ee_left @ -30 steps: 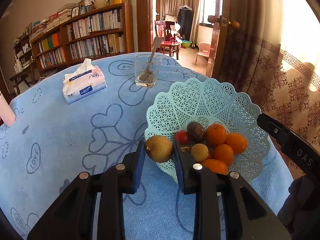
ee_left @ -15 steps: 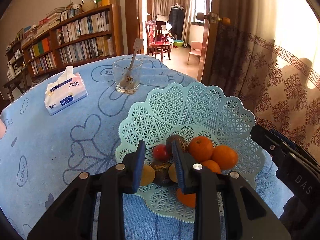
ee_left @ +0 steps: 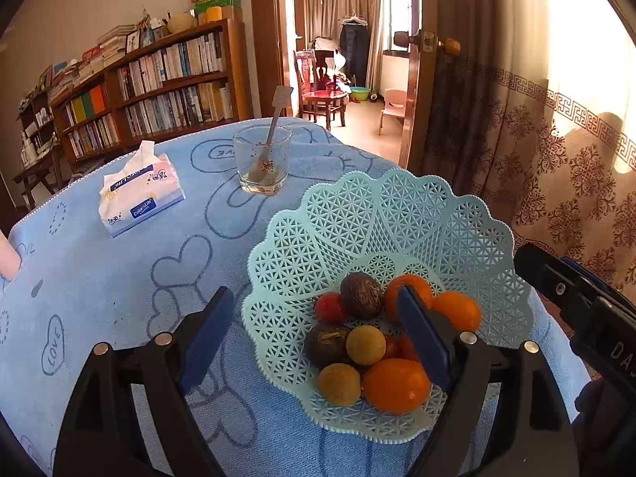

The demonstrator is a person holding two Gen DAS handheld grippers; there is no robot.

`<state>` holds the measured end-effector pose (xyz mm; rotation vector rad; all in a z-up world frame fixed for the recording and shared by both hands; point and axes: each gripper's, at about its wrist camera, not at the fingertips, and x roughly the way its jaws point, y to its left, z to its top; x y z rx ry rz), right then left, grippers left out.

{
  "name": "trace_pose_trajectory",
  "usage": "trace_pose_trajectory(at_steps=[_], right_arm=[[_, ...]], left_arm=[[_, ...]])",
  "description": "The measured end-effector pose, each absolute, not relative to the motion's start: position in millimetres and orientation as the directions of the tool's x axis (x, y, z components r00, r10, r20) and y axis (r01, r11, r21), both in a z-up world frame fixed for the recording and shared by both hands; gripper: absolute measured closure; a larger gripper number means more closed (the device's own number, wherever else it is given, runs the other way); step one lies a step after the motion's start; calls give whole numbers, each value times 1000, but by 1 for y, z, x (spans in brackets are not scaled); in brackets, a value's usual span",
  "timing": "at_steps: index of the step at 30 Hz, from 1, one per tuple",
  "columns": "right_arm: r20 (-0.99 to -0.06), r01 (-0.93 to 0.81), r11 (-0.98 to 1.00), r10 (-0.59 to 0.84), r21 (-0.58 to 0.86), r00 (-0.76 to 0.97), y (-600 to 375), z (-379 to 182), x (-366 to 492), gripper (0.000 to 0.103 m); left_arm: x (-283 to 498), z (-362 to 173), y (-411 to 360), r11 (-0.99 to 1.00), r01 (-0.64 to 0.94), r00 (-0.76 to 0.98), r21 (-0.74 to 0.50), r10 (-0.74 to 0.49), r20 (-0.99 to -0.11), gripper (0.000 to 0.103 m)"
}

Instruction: Organize fruits

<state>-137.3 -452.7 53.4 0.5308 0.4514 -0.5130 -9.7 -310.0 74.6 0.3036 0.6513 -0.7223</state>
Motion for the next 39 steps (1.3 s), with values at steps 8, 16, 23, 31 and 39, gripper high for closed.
trace_pose_trajectory(at_steps=[8,16,23,31,39], right_arm=[[-548,545,772,-315,327,775,-441,56,-138,7],[-561,531,819,-340,219,755,-417,56,-145,3],[-577,485,863,-325,144,749,-392,51,-142,3],[-587,463,880,-320,106,744,-377,45,-139,3],[-583,470,878,-339,85,738,-373,43,-139,3]], left_arm=[[-19,79,-295,745,650,653,148,-448,-611,12],[-25,81,-268,785,594,706,177,-403,-582,5],[-27,80,-246,824,526,752,210,-335,-567,5],[-32,78,-234,834,492,780,250,-294,-552,5],[-38,77,-238,822,507,777,260,-304,-551,5]])
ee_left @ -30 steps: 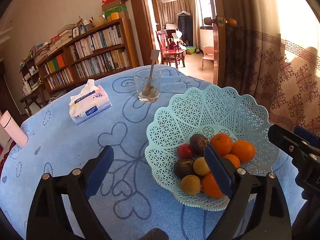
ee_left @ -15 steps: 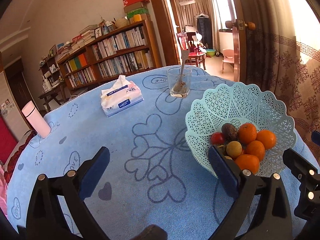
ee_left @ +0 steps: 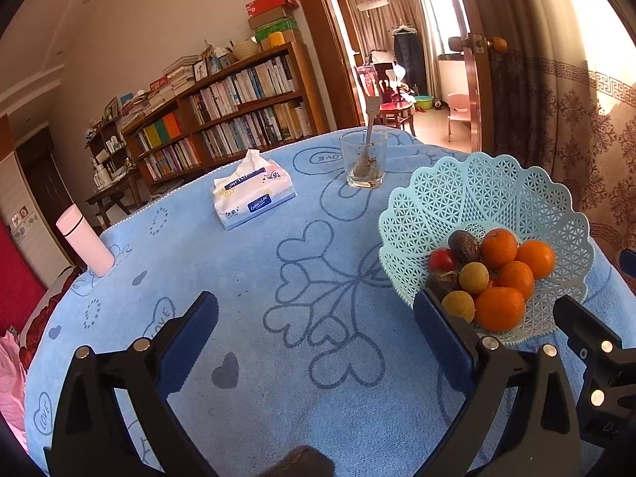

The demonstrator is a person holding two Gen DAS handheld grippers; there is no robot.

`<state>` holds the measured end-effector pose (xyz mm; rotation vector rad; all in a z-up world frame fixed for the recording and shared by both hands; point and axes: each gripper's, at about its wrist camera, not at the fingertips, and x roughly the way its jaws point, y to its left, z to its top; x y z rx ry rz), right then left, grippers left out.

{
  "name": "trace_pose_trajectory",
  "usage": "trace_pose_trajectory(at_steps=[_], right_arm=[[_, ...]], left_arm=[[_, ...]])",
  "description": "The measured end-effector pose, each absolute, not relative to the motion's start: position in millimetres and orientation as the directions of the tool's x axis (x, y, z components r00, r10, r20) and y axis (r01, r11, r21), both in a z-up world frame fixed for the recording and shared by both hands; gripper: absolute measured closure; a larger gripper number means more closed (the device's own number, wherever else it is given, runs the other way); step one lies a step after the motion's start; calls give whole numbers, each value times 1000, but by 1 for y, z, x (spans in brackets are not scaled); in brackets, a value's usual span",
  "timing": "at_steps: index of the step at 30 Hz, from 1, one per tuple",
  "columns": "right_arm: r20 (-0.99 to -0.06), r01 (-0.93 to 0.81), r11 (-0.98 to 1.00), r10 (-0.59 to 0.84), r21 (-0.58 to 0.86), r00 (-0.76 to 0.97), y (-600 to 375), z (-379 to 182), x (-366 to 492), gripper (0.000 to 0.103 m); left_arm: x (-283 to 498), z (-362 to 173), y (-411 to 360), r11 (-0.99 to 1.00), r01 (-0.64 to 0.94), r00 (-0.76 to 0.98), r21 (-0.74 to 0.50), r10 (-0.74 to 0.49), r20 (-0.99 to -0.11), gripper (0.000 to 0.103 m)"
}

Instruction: Organize fruits

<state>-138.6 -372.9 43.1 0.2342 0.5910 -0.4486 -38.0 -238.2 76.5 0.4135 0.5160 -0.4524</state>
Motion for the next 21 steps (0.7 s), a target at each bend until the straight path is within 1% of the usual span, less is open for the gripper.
trace_pose_trajectory(at_steps=[21], right_arm=[[-585,474,876,-339,89,737,-377,42,-139,3]], left_arm=[[-42,72,-253,798,525,777,297,-306,-550,5]])
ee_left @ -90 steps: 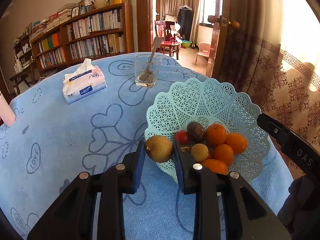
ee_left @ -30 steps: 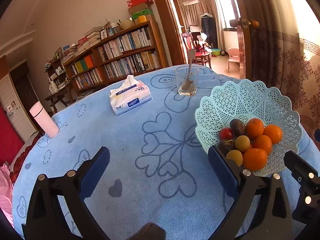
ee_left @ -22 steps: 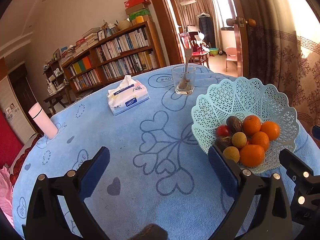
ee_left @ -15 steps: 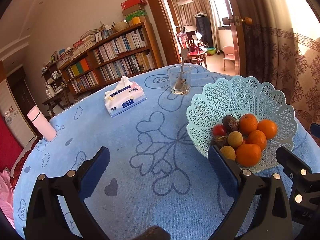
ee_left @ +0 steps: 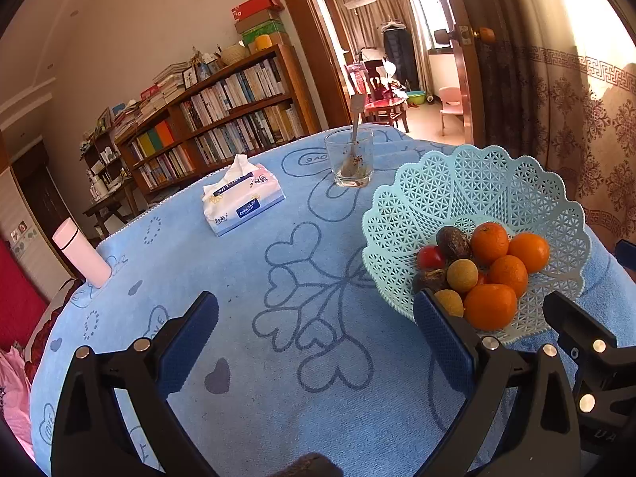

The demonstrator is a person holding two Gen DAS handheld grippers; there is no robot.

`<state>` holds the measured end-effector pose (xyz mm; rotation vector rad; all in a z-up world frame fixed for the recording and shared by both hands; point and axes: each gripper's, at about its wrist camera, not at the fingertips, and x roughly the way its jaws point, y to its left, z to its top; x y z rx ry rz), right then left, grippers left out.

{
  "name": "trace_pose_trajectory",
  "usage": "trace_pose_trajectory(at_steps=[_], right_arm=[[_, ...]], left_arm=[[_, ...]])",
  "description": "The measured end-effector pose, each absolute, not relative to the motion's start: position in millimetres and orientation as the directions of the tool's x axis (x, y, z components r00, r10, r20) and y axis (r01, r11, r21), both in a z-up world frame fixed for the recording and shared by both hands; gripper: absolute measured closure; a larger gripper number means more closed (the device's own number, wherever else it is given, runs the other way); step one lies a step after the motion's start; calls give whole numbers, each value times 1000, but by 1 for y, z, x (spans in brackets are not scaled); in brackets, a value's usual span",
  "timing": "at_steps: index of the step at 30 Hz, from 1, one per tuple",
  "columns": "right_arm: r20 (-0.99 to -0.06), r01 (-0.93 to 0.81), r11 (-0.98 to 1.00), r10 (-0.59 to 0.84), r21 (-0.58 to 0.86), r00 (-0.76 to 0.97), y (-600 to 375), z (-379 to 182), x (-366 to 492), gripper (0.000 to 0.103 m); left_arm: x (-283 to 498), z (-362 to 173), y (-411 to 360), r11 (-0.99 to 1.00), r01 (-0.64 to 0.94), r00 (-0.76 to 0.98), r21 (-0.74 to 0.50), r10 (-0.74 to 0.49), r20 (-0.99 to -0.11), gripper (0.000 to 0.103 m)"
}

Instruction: Organize fruits

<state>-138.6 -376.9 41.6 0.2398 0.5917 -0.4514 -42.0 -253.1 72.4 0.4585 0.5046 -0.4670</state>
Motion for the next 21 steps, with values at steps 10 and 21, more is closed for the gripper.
trace_pose_trajectory(at_steps=[10,21], right_arm=[[-584,476,875,-339,94,738,-379,41,-138,3],[-584,474,876,-337,93,738,-379,41,-138,3]], left_arm=[[-42,73,-255,793,528,778,305,-307,-548,5],[-43,73,-255,792,526,781,311,-306,-544,5]])
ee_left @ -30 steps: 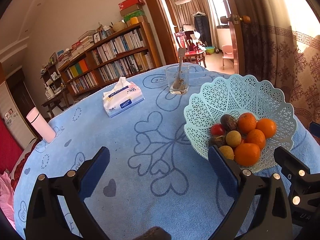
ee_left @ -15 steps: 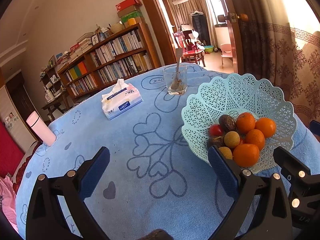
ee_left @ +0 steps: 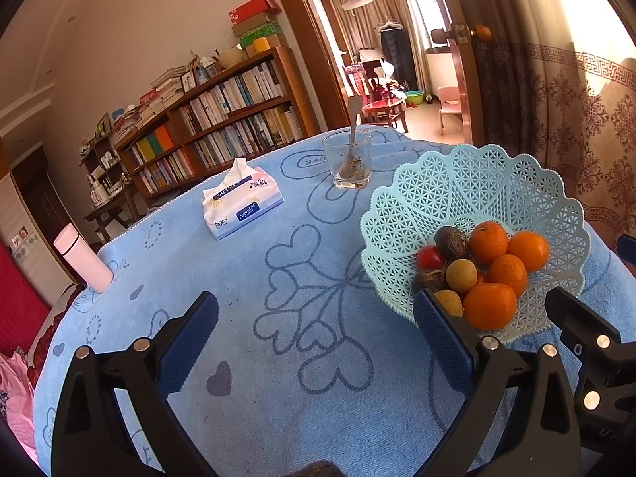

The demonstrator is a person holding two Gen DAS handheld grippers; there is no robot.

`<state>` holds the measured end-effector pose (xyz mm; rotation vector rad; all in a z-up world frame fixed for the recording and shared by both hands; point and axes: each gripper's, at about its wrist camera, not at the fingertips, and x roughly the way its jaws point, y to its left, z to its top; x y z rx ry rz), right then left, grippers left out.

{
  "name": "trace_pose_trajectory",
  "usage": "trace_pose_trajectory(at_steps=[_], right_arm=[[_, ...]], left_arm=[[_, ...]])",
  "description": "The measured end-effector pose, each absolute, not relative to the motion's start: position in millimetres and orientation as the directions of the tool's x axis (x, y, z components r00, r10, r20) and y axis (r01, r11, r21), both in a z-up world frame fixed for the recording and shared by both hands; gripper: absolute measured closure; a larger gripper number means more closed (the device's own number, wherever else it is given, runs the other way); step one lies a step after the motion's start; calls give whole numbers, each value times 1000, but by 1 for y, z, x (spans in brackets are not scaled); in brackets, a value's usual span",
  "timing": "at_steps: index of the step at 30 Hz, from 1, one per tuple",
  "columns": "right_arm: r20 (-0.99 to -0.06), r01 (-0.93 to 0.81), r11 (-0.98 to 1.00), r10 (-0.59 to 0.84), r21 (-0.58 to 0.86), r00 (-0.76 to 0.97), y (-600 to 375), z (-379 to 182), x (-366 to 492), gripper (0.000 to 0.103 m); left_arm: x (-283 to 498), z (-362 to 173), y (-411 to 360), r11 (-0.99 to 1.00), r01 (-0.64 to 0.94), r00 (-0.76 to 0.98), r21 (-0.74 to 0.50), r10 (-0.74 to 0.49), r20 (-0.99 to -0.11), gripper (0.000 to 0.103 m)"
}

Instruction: Organize fruits

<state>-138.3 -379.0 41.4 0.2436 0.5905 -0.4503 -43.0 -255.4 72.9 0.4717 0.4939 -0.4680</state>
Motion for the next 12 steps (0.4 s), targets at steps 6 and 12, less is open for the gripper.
trace_pose_trajectory(at_steps=[6,12], right_arm=[[-592,455,885,-315,101,742,-372,42,-137,3],[-612,387,916,-249,102,750,-343,35,-130,3]], left_arm=[[-41,68,-245,800,525,765,291,-294,-573,5],[-32,52,-205,835,500,721,230,-255,-644,5]])
